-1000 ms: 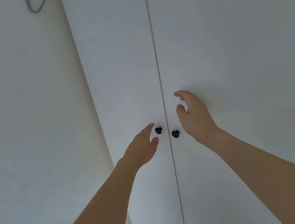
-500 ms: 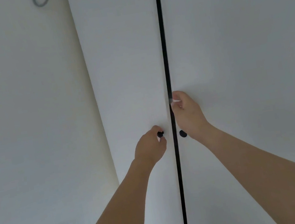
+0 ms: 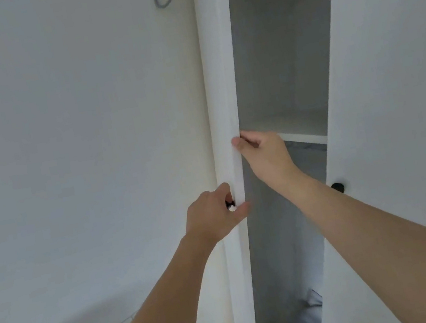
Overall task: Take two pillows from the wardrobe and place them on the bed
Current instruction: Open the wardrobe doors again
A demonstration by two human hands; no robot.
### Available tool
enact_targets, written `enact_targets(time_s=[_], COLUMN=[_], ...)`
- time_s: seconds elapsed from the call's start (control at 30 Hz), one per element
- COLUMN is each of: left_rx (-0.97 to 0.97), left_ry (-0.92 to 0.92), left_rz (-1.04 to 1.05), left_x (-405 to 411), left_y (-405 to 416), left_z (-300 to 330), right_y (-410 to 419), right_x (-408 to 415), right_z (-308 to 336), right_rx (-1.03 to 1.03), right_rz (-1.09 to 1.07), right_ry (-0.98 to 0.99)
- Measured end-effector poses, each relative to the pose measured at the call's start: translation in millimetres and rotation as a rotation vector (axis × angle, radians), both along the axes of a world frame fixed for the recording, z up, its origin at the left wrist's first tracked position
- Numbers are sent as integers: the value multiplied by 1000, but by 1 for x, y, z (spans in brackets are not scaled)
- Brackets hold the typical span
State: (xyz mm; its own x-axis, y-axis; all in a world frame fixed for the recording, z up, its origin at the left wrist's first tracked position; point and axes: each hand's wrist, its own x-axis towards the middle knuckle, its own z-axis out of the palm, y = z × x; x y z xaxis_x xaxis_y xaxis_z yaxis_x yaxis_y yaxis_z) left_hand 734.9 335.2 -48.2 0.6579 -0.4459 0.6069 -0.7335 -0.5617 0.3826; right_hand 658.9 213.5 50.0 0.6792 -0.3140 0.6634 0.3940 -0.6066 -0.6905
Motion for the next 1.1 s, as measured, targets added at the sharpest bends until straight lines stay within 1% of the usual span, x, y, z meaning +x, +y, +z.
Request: enact_targets(time_s=[0.1, 0.17, 0.27, 0.37, 0.43, 0.5, 0.57, 0.67, 0.8, 0.9, 1.1], left_rx=[-49, -69, -169, -277, -316, -286, -235, -190, -174, -203, -222], left_ry=[11, 14, 89, 190, 283, 350, 388, 371, 346, 326, 331], left_rz=[40, 71, 76, 125, 153, 173, 234, 345, 389, 412, 414], left_x=[5, 11, 23, 37, 51, 69, 86, 111, 143, 165, 202], left_y=[29, 47, 73, 97, 114, 130, 143, 155, 168, 175, 185], left_z=[-5, -6, -7, -12, -9, -2, 4, 2, 1, -2, -5], right_y=[19, 33, 50, 61, 67, 73, 78, 86, 98, 105, 98], right_x=[15, 30, 51, 70, 84, 99, 115, 140, 177, 202, 245], right_z=[1, 1, -1, -7, -12, -17, -21, -28, -40, -52, -69], right_rx=[-69, -102, -178, -398, -523, -636, -763, -926, -1040, -1055, -1126], right_rz=[109, 145, 179, 153, 137, 105, 61, -5, -55, -75, -149], right_ry=[10, 34, 112, 189, 273, 376, 460, 525, 528, 517, 398])
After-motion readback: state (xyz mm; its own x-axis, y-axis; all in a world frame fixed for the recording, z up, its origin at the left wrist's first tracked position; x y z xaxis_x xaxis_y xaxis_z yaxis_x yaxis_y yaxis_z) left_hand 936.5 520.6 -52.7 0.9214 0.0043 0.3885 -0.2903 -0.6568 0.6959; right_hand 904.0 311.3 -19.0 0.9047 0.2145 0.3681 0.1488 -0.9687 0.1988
